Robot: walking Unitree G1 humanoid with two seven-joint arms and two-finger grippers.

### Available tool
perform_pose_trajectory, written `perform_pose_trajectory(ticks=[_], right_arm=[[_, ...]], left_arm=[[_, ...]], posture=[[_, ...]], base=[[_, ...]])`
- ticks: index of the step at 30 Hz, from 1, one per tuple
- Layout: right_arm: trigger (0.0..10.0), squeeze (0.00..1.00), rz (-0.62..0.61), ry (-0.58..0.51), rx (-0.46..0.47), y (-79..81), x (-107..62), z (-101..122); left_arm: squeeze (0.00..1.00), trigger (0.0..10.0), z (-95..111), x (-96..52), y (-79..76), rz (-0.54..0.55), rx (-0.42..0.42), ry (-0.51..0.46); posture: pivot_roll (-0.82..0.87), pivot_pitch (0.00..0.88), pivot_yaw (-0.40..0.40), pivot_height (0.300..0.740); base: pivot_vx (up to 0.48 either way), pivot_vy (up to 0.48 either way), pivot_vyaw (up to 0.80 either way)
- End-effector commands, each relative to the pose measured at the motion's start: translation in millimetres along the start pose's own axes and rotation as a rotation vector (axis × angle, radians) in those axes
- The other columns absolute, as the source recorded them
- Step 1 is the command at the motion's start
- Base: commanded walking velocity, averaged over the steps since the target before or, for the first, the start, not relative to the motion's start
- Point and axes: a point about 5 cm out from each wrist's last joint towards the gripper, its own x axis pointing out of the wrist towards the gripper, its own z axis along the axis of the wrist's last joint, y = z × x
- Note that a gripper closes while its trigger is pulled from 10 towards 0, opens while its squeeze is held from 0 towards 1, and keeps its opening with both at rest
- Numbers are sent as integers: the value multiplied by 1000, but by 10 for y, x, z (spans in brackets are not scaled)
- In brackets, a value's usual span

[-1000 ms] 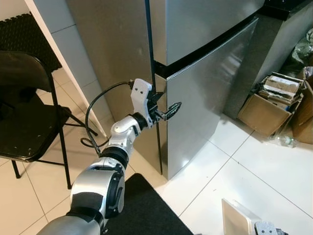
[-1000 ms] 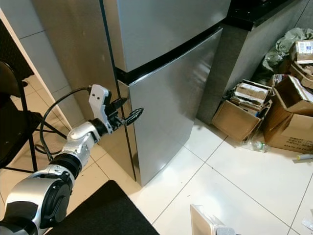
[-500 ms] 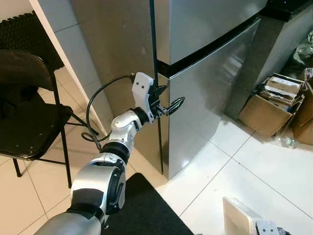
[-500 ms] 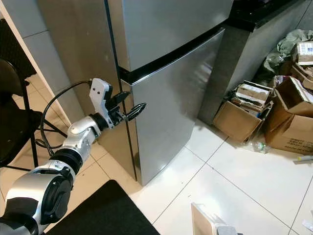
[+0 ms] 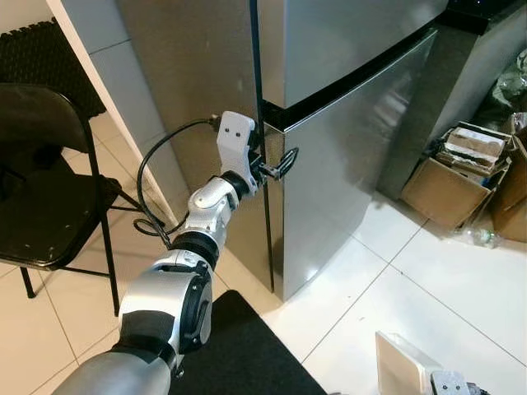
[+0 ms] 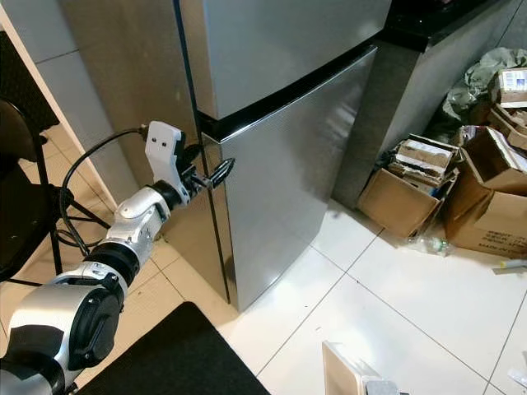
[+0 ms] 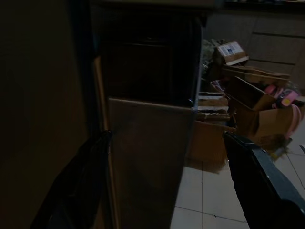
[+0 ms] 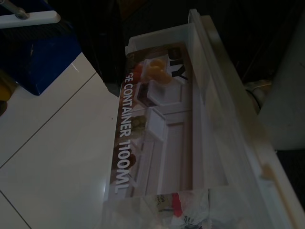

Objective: Restocking fridge

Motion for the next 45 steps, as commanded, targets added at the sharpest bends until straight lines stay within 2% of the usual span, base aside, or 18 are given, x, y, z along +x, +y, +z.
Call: perform_pose_trajectory(ticks=[1, 4, 15, 16, 17, 22, 25, 30, 39, 45], right_arm=[[10000, 0, -6, -3, -2, -15, -21, -35], [10000, 0, -7, -5, -2, -21, -25, -40], [10000, 0, -23, -7, -1, -85, -53, -68], [10000, 0, -27, -7, 1, -94, -56, -72], [10000, 0, -27, -7, 1, -94, -56, -72], [10000, 0, -29, -12, 3, -101, -55, -61], [10000, 0, -29, -16, 5, -89, -47, -46], [10000, 0, -28, -19, 8, -76, -40, -34], [10000, 0, -25, -26, 14, -46, -27, -9], [10000, 0, -28, -28, 19, -41, -22, -1]], left_arm=[[0, 10000, 42, 8, 40, 13, 9, 7], [0, 10000, 63, 30, 33, 17, -5, 5], [0, 10000, 112, 143, -146, -123, -34, 12], [0, 10000, 96, 154, -223, -202, -43, 16], [0, 10000, 96, 154, -223, -202, -43, 16], [0, 10000, 10, 146, -405, -381, -39, 44], [0, 10000, -45, 129, -490, -457, -79, 45], [0, 10000, -83, 119, -530, -480, -84, 51], [0, 10000, -196, 92, -692, -564, -101, 58], [0, 10000, -270, 84, -877, -651, -117, 53]], posture=[[-187, 181, 34, 740], [-193, 184, 36, 740], [-203, 196, 36, 740], [-204, 197, 37, 740], [-204, 197, 37, 740], [-203, 197, 38, 740], [-198, 196, 43, 740], [-194, 194, 47, 740], [-191, 191, 50, 740], [-190, 182, 57, 740]], base=[[0, 0, 0], [0, 0, 0], [0, 0, 0], [0, 0, 0], [0, 0, 0], [0, 0, 0], [0, 0, 0], [0, 0, 0], [0, 0, 0], [0, 0, 0]])
